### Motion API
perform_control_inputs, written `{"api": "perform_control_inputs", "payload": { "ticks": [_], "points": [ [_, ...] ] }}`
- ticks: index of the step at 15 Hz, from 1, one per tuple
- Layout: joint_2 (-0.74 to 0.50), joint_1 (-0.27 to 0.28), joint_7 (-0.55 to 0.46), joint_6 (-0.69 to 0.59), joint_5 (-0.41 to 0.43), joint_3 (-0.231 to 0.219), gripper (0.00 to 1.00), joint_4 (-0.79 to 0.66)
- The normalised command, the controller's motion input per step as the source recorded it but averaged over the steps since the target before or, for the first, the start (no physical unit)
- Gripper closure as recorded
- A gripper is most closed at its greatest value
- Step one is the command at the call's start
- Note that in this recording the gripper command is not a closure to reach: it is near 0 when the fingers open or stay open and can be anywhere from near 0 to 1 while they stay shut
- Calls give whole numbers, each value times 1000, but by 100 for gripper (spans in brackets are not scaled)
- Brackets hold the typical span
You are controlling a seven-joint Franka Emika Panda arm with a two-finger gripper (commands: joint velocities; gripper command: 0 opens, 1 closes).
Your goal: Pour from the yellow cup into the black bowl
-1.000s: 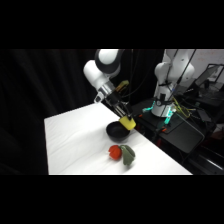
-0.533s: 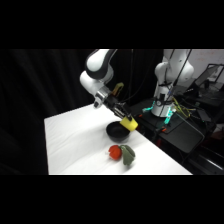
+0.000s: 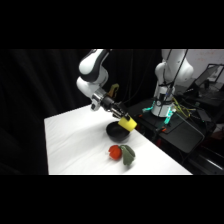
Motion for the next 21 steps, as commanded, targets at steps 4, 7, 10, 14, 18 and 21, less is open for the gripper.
{"api": "perform_control_inputs", "payload": {
  "ticks": [4,7,10,14,18,21],
  "points": [
    [102,-74,-239,-296,174,-28,31,198],
    [56,-17,-143,-202,116,-46,31,148],
    [-89,96,61,116,-68,-90,31,45],
    [-355,206,301,456,-219,-81,31,-107],
    [-383,237,457,514,-320,24,31,-117],
    [-279,155,452,539,-423,59,31,-119]
  ]
}}
